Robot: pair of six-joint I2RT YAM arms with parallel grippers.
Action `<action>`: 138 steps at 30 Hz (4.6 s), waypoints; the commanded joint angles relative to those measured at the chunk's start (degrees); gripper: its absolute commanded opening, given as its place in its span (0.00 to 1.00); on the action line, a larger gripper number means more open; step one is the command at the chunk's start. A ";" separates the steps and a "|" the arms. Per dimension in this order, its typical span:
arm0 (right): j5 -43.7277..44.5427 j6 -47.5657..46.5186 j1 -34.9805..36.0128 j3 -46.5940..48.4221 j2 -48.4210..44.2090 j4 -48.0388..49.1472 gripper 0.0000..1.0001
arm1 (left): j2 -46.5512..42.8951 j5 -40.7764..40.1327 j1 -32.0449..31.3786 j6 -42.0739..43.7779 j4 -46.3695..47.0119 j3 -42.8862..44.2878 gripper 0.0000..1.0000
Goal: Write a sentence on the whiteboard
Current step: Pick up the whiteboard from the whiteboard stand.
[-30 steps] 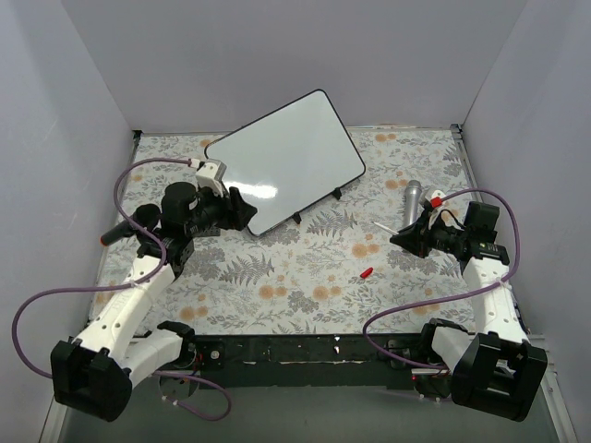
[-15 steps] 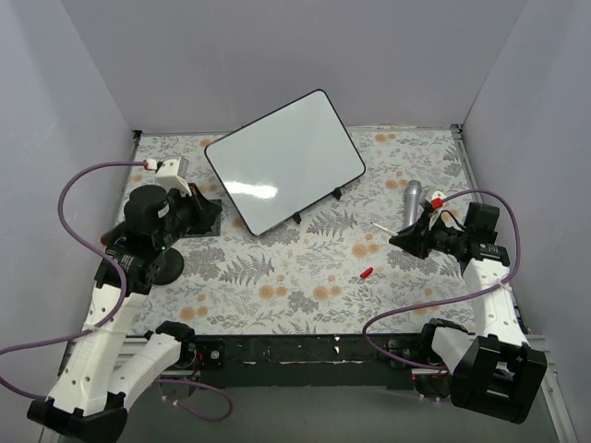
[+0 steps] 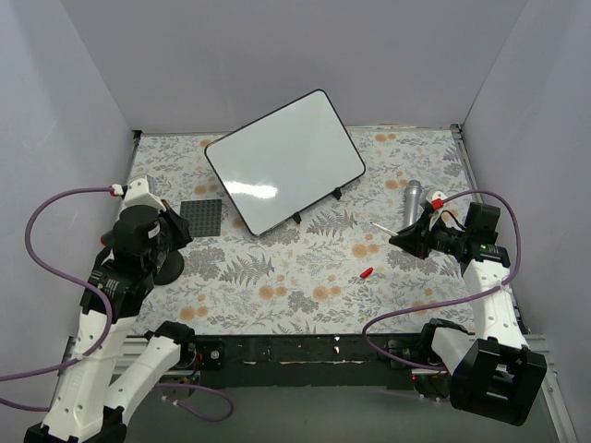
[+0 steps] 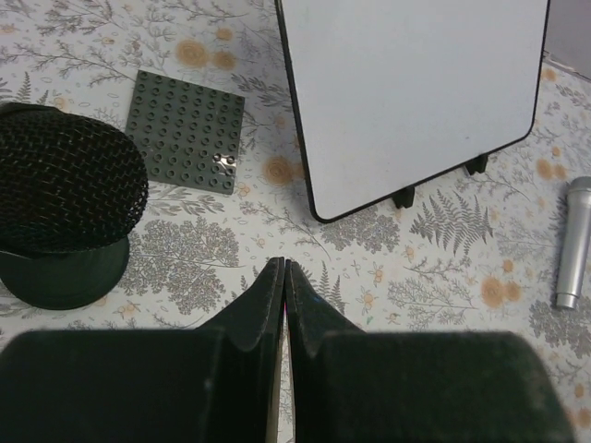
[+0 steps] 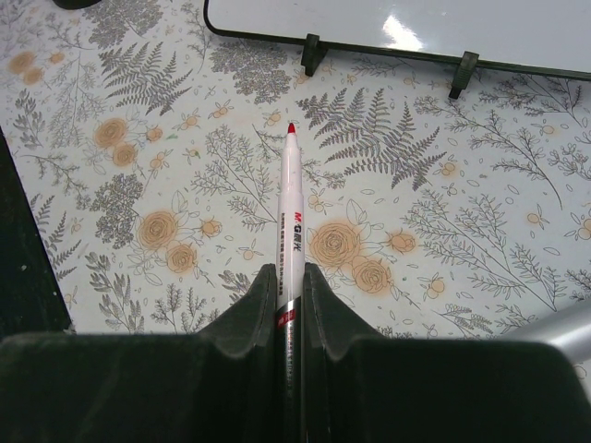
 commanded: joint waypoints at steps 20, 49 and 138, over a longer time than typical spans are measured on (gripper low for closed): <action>-1.82 -0.91 -0.25 2.73 -1.06 -0.36 0.01 | 8.12 -18.86 0.16 6.50 10.46 -1.91 0.00; -1.73 -1.35 -0.34 2.82 0.43 -0.62 0.01 | 42.30 21.72 2.17 8.25 36.05 3.01 0.98; -1.64 -3.46 -0.34 3.09 1.05 -2.03 0.01 | 49.62 58.74 16.17 4.74 69.97 -0.77 0.00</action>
